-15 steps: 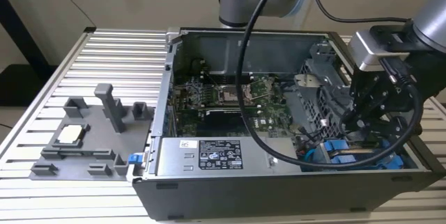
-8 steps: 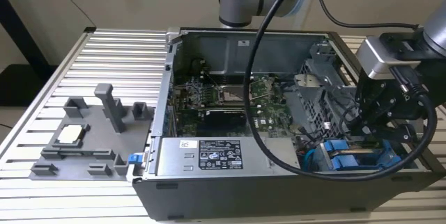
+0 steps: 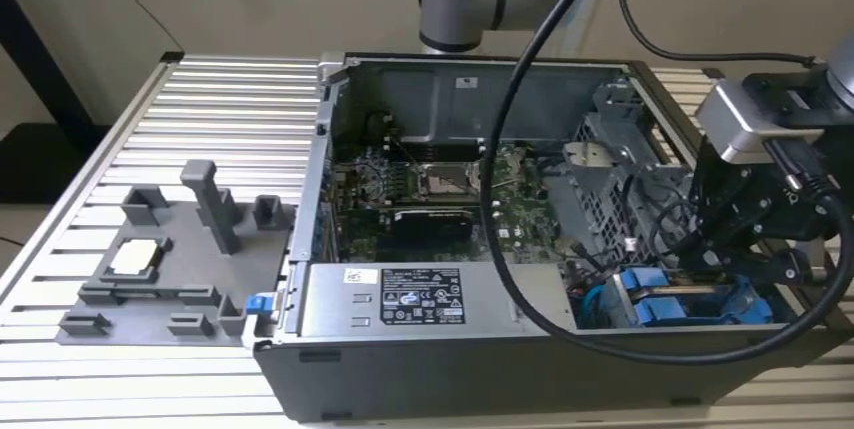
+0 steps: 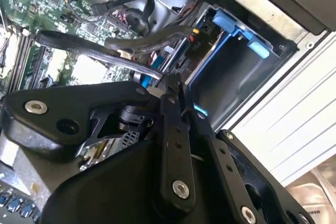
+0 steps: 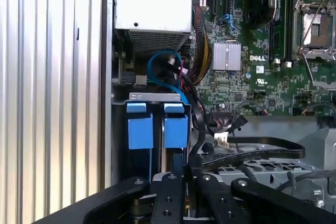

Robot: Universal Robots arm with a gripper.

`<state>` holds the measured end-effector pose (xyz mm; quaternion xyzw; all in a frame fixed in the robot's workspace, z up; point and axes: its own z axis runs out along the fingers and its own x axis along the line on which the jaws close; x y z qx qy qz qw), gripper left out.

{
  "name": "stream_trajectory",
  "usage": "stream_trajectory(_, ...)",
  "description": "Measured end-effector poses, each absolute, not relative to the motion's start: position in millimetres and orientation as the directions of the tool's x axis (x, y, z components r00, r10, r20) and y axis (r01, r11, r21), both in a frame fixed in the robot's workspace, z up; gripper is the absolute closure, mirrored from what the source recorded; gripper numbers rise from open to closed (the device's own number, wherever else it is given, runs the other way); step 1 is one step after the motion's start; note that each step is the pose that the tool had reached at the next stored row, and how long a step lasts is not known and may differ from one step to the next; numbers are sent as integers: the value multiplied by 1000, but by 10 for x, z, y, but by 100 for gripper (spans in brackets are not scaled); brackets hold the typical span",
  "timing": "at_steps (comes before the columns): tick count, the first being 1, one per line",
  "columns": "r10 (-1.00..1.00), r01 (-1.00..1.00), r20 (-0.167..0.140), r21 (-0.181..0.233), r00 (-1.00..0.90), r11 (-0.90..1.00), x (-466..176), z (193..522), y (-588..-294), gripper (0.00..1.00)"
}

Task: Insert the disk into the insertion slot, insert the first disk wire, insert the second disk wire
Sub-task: 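Insert the second disk wire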

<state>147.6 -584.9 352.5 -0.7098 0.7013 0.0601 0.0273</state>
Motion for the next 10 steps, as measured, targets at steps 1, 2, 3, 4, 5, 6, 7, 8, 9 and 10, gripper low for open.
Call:
stream_trajectory(1,-992,-999,-124,46,9,-15,1494,3521,-5849,84)
stream_trajectory(2,-992,-999,-124,47,9,-15,1511,3518,-5849,84)
stream_trajectory(3,-992,-999,-123,47,9,-15,1527,3515,-5849,84)
stream_trajectory(4,-992,-999,-124,47,9,-15,1539,3511,-5849,84)
stream_trajectory(5,-992,-999,-124,47,9,-15,1547,3508,-5849,84)
stream_trajectory(6,-992,-999,-124,47,9,-15,1550,3509,-5849,84)
stream_trajectory(7,-992,-999,-123,47,9,-15,1552,3510,-5849,84)
stream_trajectory(8,-992,-999,-123,47,9,-15,1555,3510,-5849,84)
stream_trajectory(9,-992,-999,-124,47,9,-15,1556,3508,-5849,84)
stream_trajectory(10,-992,-999,-124,47,9,-15,1556,3505,-5849,84)
